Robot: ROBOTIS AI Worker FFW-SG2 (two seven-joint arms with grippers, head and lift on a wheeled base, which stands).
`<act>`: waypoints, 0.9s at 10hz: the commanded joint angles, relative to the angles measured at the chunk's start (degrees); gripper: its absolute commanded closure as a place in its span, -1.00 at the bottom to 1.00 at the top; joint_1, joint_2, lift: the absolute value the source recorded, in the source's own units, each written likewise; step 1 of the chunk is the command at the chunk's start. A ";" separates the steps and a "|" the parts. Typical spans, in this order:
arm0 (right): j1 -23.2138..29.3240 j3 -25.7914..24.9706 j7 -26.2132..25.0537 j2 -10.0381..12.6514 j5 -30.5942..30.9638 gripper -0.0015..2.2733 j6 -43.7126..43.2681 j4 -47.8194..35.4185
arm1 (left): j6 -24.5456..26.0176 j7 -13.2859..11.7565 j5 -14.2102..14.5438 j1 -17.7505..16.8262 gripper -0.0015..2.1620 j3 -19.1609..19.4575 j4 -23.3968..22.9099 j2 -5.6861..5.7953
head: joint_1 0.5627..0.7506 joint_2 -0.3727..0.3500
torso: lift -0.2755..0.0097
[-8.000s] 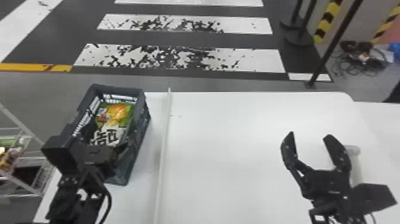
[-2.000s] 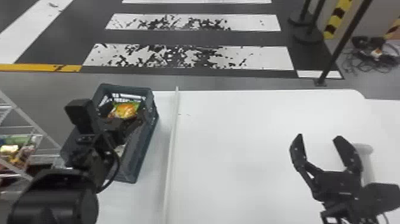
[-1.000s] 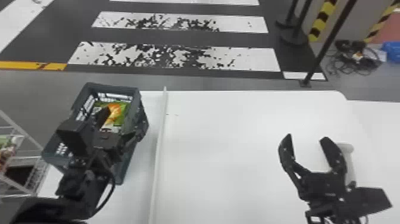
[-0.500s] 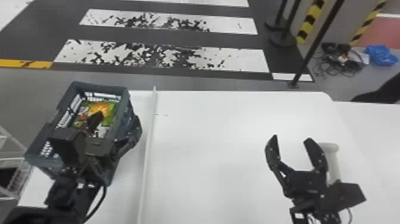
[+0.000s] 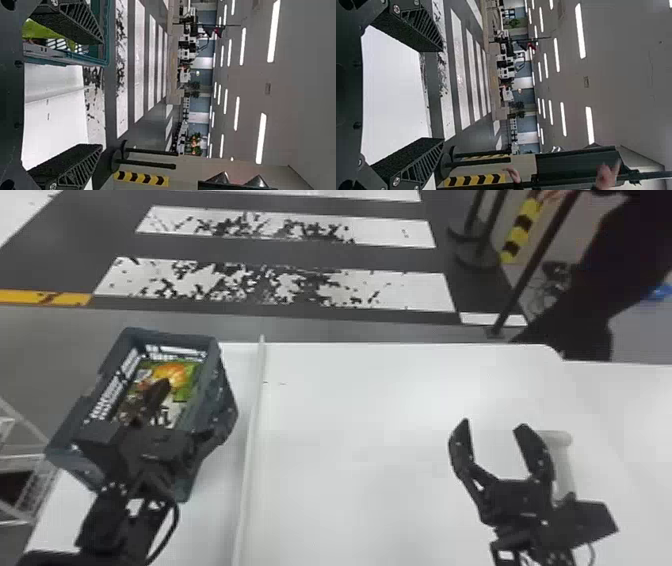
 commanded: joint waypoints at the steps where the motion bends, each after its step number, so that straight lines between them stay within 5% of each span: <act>1: 0.05 0.12 -0.05 -0.35 0.48 -0.89 0.73 0.16 | -1.16 1.20 -0.34 0.10 -0.94 -0.85 0.26 0.04 | 0.41 -0.10 | 0.73; 4: 0.14 0.21 -0.58 -0.79 0.30 -0.89 2.14 -0.81 | -1.69 1.55 -0.34 0.45 -0.94 -1.29 -0.89 0.04 | 0.41 -0.11 | 0.73; 6: 0.22 0.21 -1.02 -1.05 0.39 -0.89 2.14 -1.42 | -0.98 4.71 -0.86 0.37 -0.94 -2.17 -0.98 0.04 | 0.41 -0.13 | 0.73; 9: 0.05 0.83 -1.02 -1.23 0.92 -0.93 2.14 -1.51 | -1.69 5.86 -1.13 1.16 -0.94 -2.08 -2.03 0.04 | 0.41 -0.12 | 0.73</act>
